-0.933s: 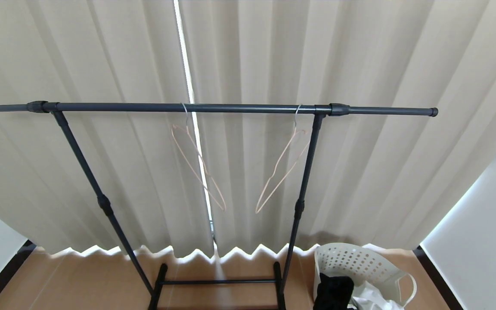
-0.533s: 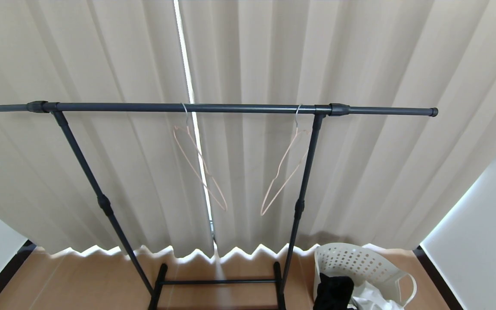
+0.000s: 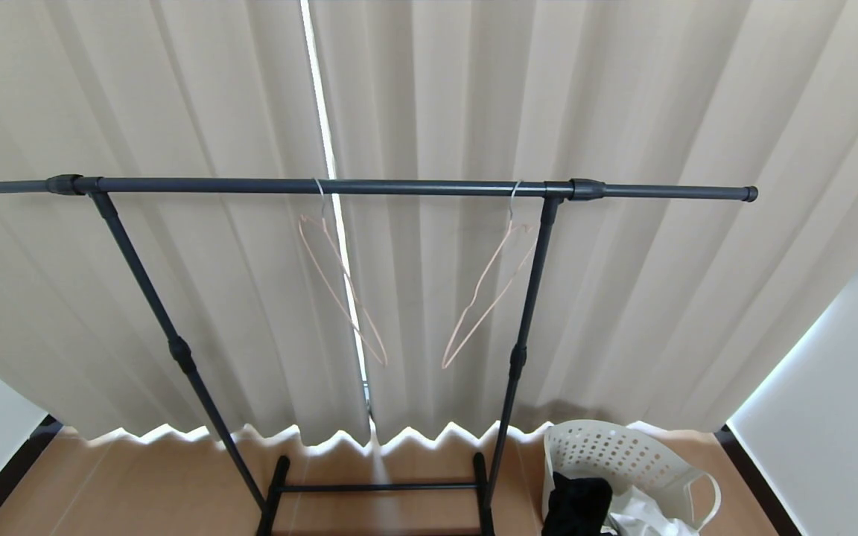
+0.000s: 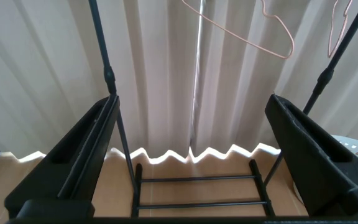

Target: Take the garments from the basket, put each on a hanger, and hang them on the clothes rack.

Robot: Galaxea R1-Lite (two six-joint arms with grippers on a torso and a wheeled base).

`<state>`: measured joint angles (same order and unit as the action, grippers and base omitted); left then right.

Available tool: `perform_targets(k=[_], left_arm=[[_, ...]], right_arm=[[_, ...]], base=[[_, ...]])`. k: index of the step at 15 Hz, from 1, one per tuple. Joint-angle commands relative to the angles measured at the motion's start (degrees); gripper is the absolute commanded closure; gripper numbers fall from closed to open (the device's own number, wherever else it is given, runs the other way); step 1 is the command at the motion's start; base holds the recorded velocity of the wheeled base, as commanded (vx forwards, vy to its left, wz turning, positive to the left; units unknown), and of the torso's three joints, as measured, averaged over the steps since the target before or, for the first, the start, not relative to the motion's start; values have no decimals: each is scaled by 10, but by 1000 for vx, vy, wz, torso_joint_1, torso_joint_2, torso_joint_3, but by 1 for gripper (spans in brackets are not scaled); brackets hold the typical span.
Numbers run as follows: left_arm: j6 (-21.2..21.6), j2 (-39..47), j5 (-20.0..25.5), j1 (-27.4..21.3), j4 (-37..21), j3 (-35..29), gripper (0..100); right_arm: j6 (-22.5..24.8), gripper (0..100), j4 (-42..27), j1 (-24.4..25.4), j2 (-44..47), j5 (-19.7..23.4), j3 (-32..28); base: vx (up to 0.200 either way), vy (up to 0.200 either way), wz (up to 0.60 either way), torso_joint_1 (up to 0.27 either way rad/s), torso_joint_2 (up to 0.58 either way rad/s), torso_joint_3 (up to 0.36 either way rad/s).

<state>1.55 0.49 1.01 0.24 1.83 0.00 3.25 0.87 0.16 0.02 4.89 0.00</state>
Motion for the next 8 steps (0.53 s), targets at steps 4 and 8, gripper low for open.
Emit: perform_targets(k=[4,8], left_arm=[[-1,0,-1,0,0,0,0],[-1,0,-1,0,0,0,0]], right_arm=[[-1,0,-1,0,1,0,0],[-4,0,-1,0,1,-1,0]], base=[[0,0,0,0,0,0],[0,0,0,-55,117,66]])
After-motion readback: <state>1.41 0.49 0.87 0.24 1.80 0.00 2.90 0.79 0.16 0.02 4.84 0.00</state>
